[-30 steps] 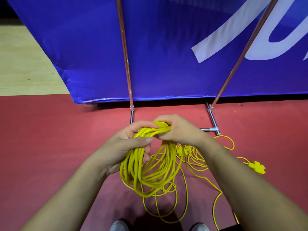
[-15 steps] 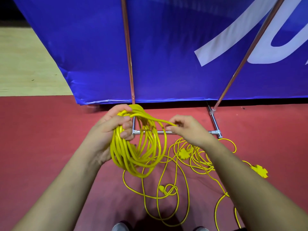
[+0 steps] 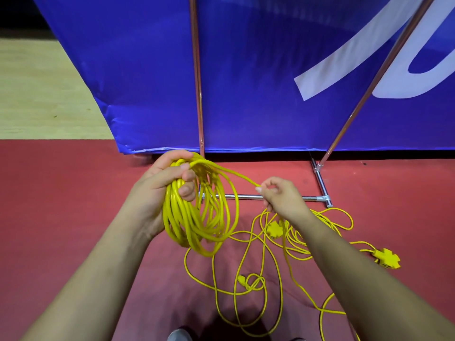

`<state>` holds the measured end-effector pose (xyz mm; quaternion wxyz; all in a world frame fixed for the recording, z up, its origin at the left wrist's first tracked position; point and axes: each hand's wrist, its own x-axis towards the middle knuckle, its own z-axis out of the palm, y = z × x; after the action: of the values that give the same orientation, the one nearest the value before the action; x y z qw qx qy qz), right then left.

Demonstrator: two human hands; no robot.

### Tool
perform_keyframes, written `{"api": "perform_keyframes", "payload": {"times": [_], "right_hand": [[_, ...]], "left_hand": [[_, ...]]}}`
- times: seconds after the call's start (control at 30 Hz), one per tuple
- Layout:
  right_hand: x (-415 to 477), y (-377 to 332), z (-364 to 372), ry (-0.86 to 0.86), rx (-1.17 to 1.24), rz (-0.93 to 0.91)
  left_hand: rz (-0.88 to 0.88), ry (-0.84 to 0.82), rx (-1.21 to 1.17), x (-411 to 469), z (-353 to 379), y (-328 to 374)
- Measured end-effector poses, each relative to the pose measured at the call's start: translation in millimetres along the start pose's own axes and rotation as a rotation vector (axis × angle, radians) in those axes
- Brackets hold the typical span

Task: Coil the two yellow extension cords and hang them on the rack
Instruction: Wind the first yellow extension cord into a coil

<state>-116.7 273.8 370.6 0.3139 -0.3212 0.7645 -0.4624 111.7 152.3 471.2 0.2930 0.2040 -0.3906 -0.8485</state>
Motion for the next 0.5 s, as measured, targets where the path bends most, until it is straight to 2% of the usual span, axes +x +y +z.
{"api": "perform_keyframes", "payload": {"times": [0.17,0.23,0.33,0.4,0.43,0.5], "right_hand": [[3,36,-3,-0.204,-0.370,0.048],[2,52,-1,-0.283,-0.357,0.118],[-4,49,5,-0.276,-0.168,0.210],[-7,30,8,-0.197,0.011,0.268],[-6,18,9,-0.152,-0.007,0.261],[-7,-12,6,-0.140,-0.274,0.156]], "left_hand": [[0.145,0.075,-0.056,4,-2,1],[0.163,0.088,-0.043,4,-4,3],[0.151,0.154,0.023,3,-9,5],[0.128,0.178,0.109,3,-10,3],[0.123,0.179,0.171,3,-10,1],[0.133,0.160,0.372,2,-9,-4]]}}
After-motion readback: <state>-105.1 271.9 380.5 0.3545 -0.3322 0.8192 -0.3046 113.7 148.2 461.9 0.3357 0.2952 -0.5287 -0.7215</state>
